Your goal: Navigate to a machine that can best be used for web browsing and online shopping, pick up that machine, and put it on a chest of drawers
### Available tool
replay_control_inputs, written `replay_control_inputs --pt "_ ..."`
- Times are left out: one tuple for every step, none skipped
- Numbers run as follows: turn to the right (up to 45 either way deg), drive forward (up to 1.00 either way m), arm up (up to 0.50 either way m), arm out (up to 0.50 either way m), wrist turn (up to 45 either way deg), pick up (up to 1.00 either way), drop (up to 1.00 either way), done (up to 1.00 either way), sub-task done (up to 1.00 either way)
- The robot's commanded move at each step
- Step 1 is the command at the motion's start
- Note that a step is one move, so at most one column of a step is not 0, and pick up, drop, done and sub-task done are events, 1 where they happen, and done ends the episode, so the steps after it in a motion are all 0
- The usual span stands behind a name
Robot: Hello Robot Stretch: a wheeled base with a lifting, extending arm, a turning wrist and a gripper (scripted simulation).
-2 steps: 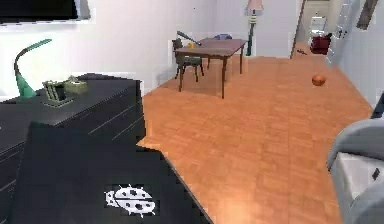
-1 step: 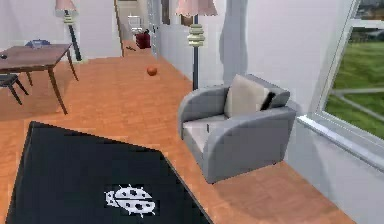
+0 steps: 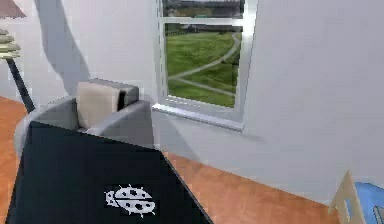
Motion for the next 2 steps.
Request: replay_control_inputs --pt "0.0 0.1 0.0 0.0 0.0 0.0 0.0 0.0 0.0" --pt "-45.0 0.0 0.0 0.0 0.0 0.0 0.0 0.0 0.0"
